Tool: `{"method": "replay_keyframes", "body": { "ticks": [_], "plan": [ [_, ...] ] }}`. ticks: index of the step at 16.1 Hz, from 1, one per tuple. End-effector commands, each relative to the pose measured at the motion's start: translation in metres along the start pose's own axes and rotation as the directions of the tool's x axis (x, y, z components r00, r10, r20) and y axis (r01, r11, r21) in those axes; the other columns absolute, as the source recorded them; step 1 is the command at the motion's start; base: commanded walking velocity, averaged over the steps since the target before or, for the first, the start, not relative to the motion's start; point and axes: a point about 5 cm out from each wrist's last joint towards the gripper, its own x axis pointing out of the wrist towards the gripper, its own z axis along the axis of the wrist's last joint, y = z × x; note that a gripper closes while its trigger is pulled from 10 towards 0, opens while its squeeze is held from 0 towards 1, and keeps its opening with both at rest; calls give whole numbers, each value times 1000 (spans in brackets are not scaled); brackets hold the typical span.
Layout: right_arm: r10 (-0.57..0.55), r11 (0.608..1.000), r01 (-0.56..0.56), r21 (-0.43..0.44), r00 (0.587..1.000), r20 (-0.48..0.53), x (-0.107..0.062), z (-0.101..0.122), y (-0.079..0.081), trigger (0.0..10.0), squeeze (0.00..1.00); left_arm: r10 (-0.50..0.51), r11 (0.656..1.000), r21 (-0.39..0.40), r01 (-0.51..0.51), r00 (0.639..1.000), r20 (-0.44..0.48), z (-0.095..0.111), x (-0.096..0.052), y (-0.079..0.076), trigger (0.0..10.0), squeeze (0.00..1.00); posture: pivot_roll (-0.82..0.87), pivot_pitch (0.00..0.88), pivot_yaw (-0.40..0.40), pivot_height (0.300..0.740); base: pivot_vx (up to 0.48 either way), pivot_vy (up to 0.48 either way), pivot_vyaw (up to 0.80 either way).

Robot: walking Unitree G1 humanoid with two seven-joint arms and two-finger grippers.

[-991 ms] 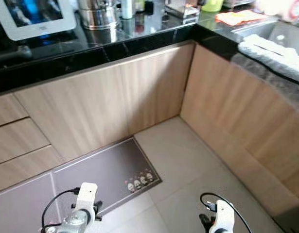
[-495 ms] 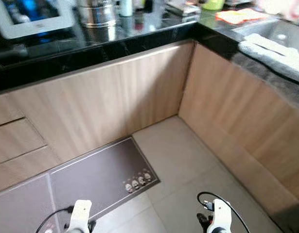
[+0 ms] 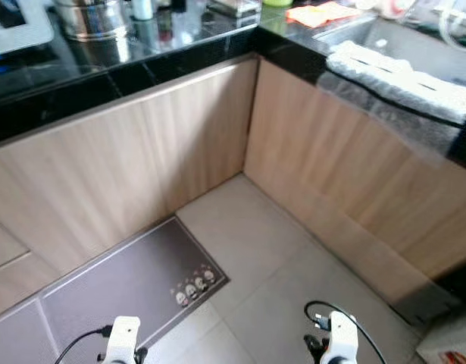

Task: Kitchen organization

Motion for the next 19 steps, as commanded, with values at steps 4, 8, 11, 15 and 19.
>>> {"method": "replay_keyframes", "body": {
  "ticks": [4,8,11,15,19],
  "plan": [
    [-22,1000,22,10,1000,-13,-2,-6,-4,10000,0,-8,1000,-9,8,1000,2,-3,-1,2,10000,0,-72,71,-4,740,0,0,-788],
    [-17,1000,17,18,1000,-10,-1,-7,0,10000,0,-8,1000,9,8,1000,-4,-3,-2,5,10000,0,-85,74,9,740,0,0,-788],
    [-20,1000,20,20,1000,-6,-1,-5,0,10000,0,-15,1000,12,15,1000,-4,-2,-1,4,10000,0,-92,89,10,740,0,0,-788],
    [-28,999,29,17,1000,-11,-3,-9,-6,10000,0,-15,1000,-14,15,1000,1,-2,-1,2,10000,0,-81,88,-8,740,0,0,-788],
    [-17,1000,17,12,1000,-5,-1,-4,-1,10000,0,-9,1000,-22,9,1000,1,-1,-1,2,10000,0,-70,91,-16,740,0,0,-788]
  ]
}}
